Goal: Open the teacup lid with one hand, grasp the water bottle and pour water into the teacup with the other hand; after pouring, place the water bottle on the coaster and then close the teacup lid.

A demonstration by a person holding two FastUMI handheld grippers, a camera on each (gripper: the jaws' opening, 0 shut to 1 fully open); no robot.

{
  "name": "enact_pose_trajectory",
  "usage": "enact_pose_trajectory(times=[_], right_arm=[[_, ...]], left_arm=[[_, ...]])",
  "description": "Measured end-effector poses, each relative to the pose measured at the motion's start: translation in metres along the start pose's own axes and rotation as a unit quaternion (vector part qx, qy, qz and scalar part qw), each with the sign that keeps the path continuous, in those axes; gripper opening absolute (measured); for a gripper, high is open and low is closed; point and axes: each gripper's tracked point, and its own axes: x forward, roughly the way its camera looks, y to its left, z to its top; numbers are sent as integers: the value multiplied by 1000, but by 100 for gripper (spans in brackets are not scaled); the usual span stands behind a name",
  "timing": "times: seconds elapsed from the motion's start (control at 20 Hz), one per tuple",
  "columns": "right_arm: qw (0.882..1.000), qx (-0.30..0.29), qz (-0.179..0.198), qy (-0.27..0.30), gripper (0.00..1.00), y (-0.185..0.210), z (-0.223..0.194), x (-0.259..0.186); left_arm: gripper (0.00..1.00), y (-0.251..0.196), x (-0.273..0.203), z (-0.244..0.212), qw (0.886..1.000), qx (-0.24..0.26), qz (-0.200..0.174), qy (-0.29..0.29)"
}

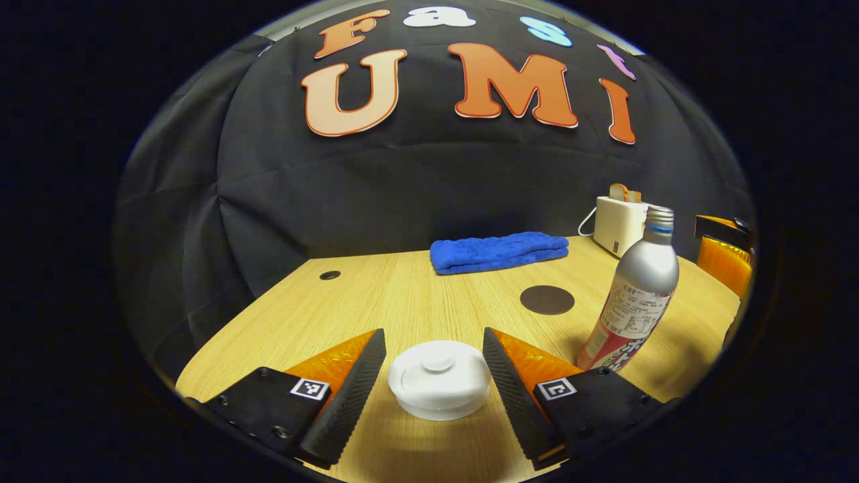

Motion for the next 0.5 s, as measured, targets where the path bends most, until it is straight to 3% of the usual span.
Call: enact_pose_trajectory(times=[0.05, 0.2, 0.4, 0.5], right_arm=[[1000, -3, 2, 3, 97, 1, -2, 0], [1000, -5, 9, 13, 97, 7, -8, 1], [999, -12, 23, 24, 98, 15, -18, 3], [999, -14, 27, 31, 98, 19, -22, 5]], left_arm=[[87, -1, 1, -3, 1000, 1, -1, 6], [87, -3, 6, -6, 1000, 2, -4, 11], [66, -7, 10, -9, 1000, 12, -11, 21], [63, -5, 12, -13, 999, 21, -6, 35]])
